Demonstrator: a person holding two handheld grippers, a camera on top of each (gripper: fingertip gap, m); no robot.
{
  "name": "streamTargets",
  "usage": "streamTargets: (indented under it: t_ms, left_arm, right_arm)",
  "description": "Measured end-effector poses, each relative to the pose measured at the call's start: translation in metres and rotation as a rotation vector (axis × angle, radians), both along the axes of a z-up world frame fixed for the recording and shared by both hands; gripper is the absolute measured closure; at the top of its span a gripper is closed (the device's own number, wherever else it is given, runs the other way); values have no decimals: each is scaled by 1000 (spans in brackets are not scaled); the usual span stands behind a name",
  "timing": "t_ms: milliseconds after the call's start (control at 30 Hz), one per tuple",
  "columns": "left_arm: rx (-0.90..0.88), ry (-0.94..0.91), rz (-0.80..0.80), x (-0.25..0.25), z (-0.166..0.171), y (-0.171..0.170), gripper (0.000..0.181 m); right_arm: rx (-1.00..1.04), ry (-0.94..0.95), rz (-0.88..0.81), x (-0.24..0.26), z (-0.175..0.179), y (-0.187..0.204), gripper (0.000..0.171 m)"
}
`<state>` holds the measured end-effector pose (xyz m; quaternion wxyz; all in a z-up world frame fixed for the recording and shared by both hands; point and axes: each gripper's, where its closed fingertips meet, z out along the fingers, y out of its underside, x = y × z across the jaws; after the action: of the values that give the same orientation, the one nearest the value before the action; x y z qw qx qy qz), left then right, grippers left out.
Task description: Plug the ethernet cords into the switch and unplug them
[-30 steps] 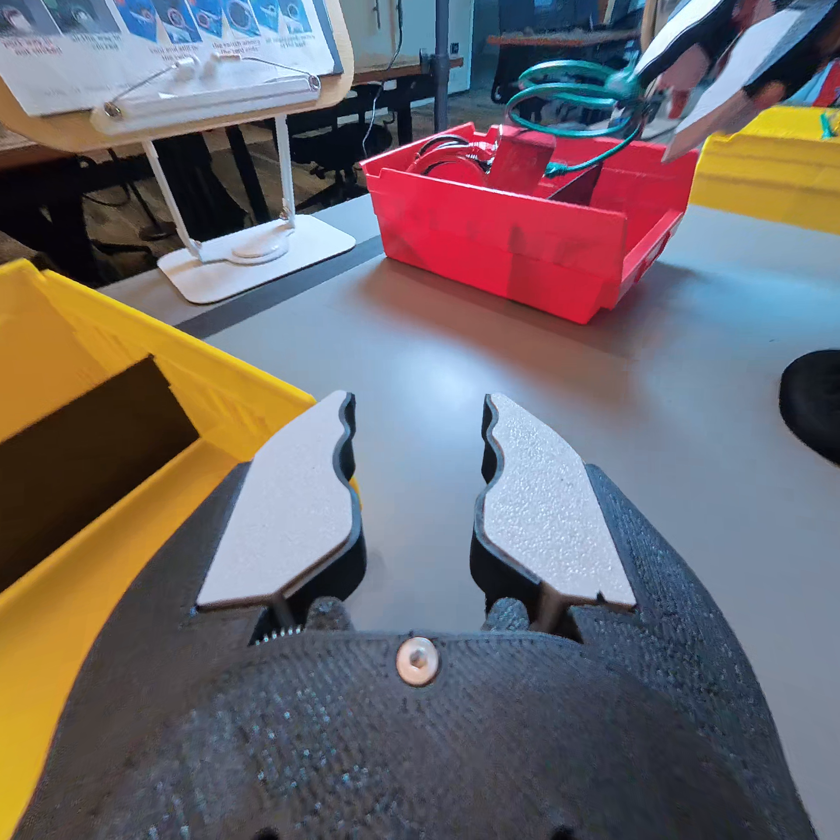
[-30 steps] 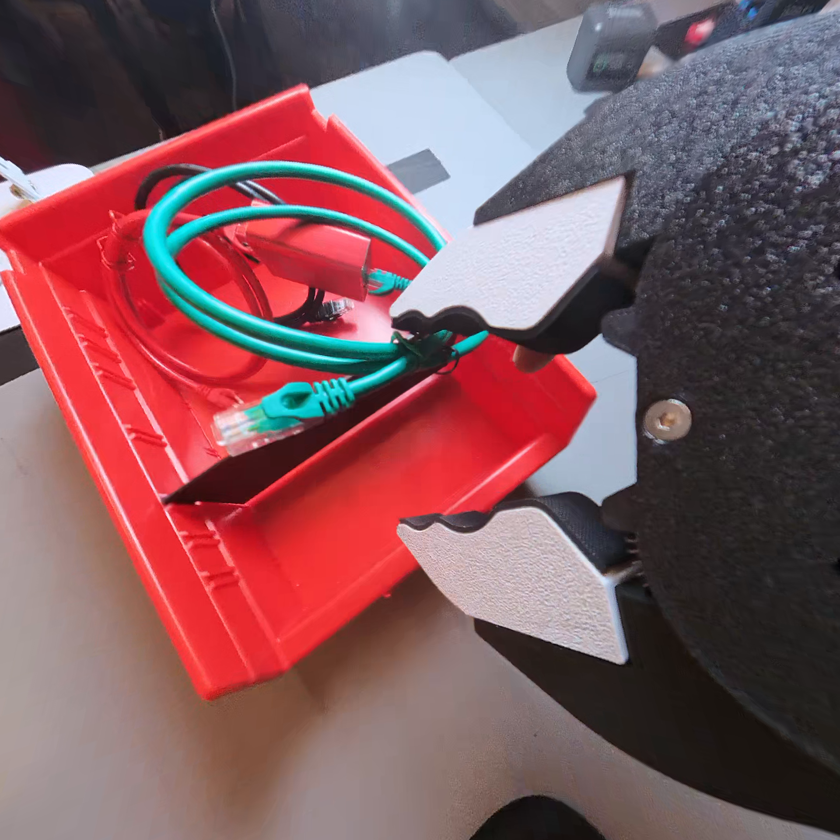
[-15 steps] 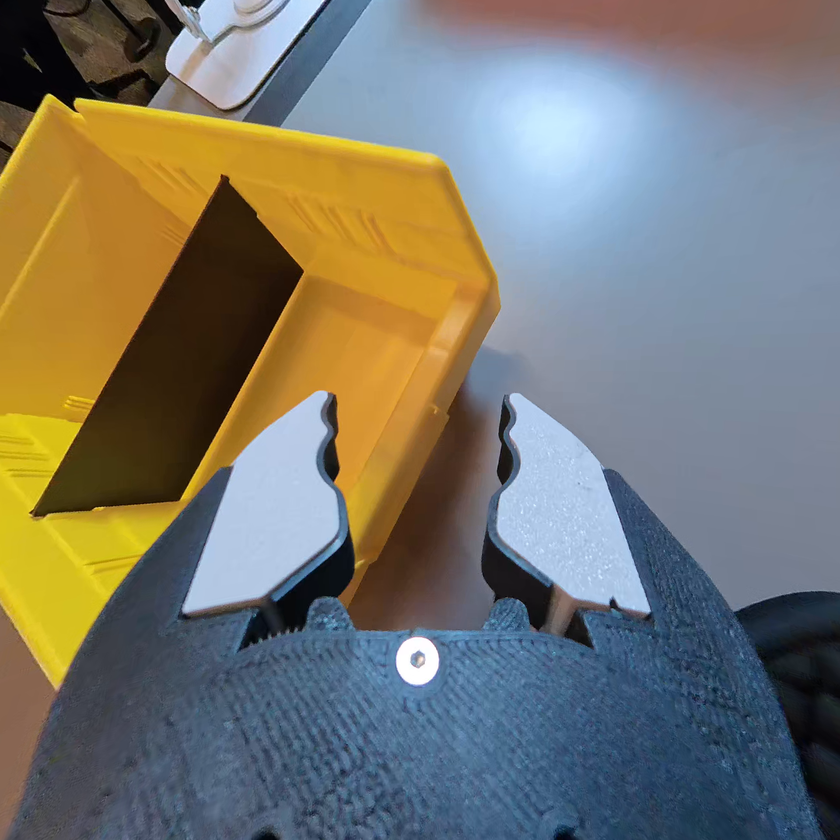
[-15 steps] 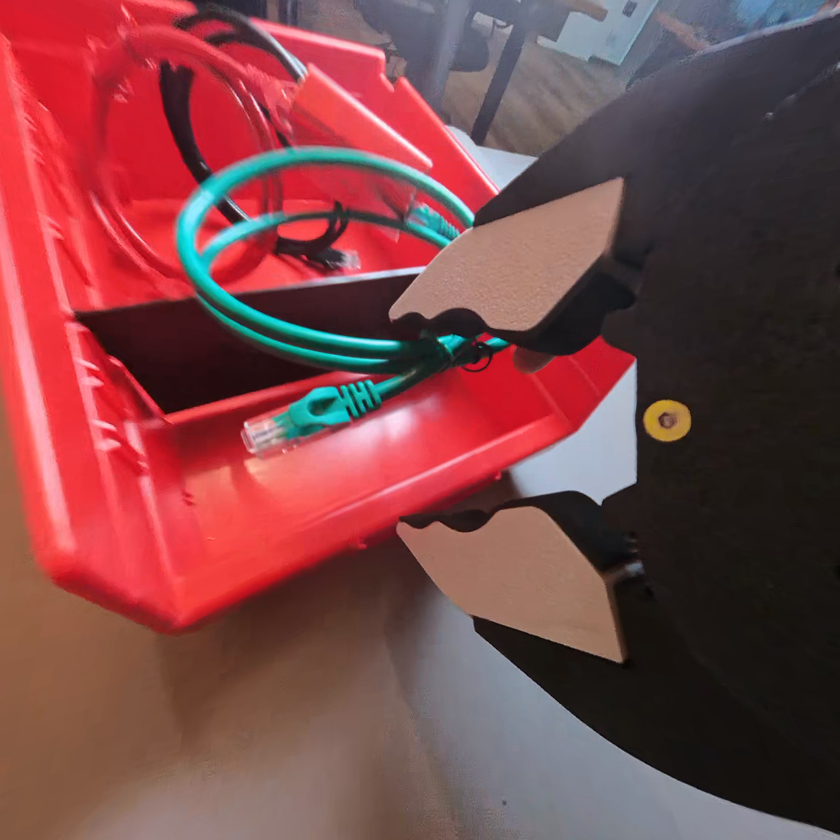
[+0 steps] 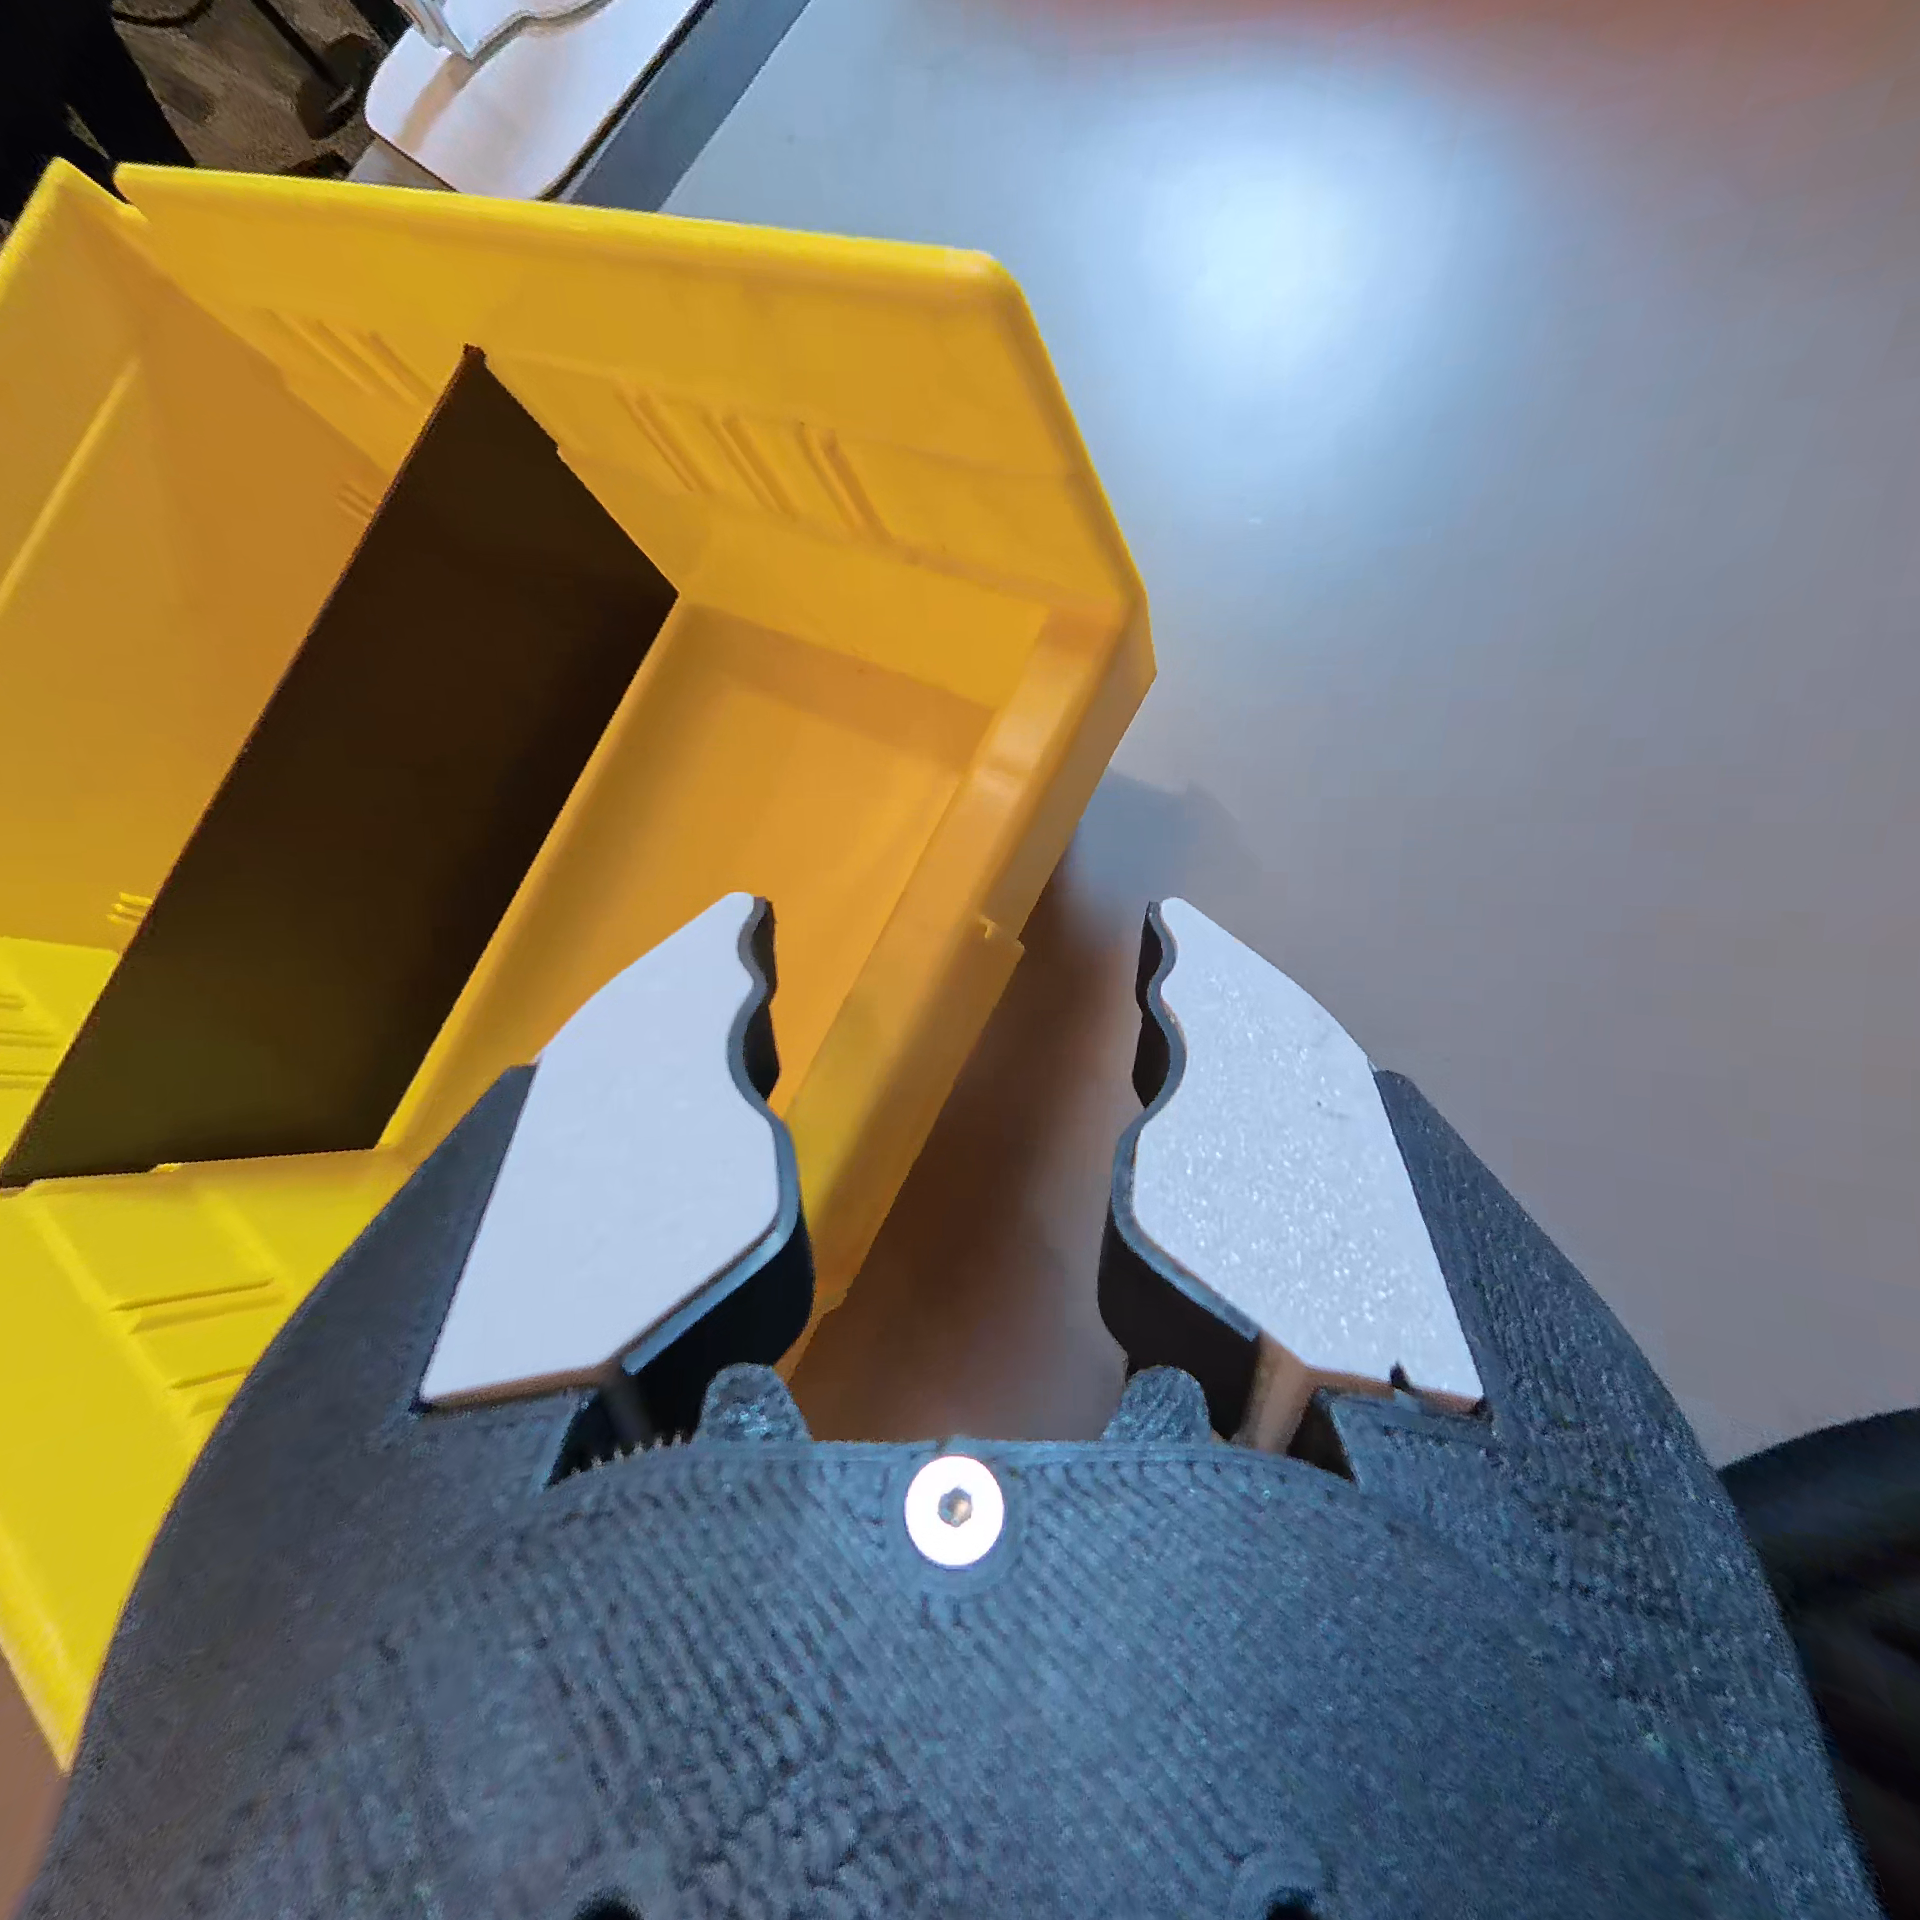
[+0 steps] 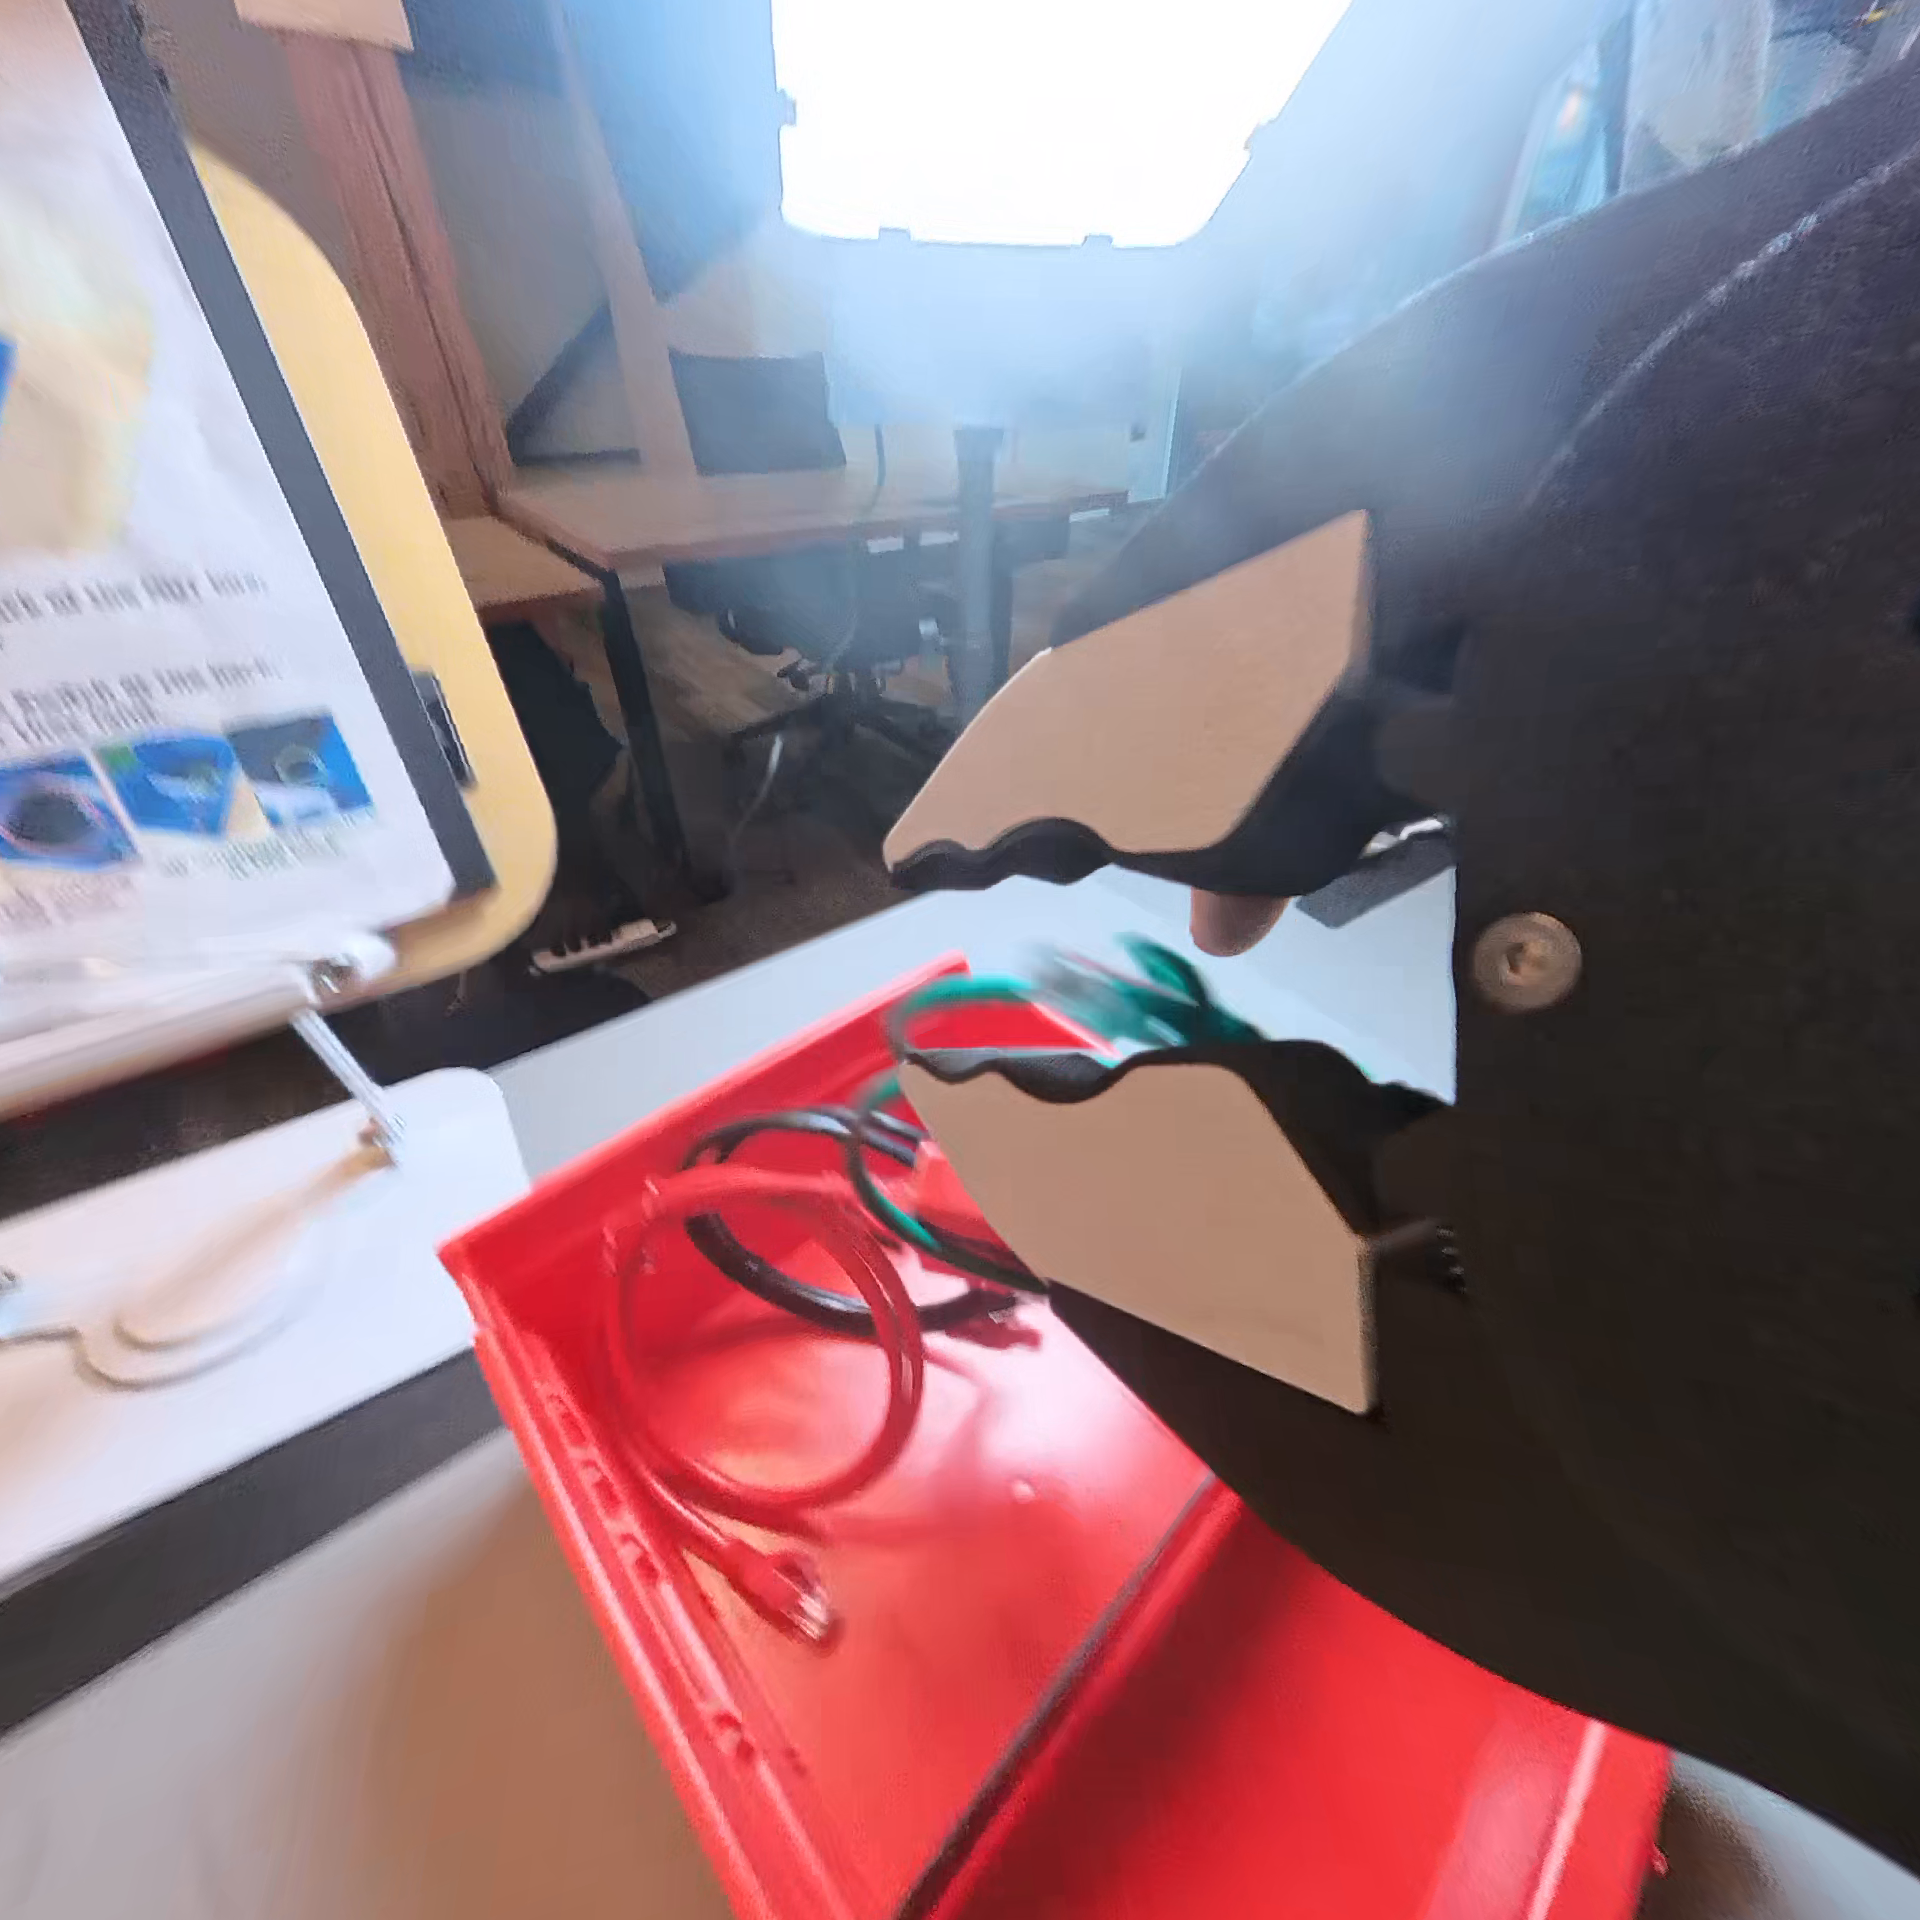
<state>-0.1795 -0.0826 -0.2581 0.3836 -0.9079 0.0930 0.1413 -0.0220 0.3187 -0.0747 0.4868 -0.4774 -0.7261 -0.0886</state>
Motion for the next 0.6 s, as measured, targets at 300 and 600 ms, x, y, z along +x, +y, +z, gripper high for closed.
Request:
streamTargets:
  t_ms: [300,600]
  left_arm:
    - [2,59,22,-8,-2,-1,115]
    - [-18,116,47,-27,-10,-15,117]
  right_arm:
    - [-102,-1,2,-2,46,8,136]
    - [-373,9,348,100,-22,-156,125]
